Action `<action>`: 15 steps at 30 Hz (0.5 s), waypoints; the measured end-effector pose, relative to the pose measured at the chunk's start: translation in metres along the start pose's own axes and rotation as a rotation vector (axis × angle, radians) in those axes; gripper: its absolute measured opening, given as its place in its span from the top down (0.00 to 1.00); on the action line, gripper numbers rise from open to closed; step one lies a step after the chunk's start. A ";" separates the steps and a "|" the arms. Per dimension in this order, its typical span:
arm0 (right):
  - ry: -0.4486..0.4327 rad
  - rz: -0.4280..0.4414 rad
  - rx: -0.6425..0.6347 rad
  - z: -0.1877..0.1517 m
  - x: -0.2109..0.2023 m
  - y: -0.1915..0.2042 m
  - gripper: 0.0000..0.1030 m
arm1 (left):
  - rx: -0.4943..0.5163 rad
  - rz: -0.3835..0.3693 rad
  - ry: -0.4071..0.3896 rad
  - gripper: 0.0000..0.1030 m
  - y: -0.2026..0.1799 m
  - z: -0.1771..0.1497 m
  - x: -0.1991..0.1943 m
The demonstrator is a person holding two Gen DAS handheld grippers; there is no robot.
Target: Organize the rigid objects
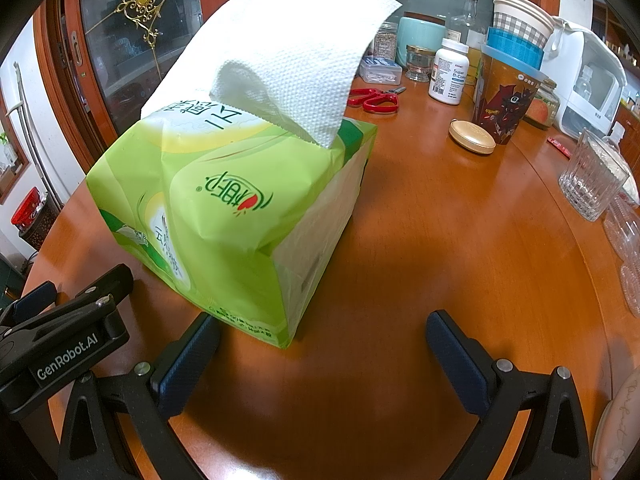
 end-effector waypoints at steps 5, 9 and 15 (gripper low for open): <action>0.000 0.000 0.000 0.000 -0.001 0.000 0.00 | 0.000 0.000 0.001 0.00 0.000 0.000 0.000; 0.000 0.000 0.000 0.000 0.000 0.000 0.00 | 0.001 0.000 0.002 0.00 0.000 -0.007 0.008; 0.000 0.000 0.000 0.000 0.000 0.000 0.00 | 0.001 0.000 0.003 0.00 0.000 -0.006 0.008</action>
Point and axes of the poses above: each gripper's, at about its wrist camera, not at the fingertips, and x roughly the way its jaws point, y to its left, z to its top, the point moved 2 cm from there along x, roughly the way its jaws point, and after that the axes turned 15 degrees about x, right-handed, at the moved point
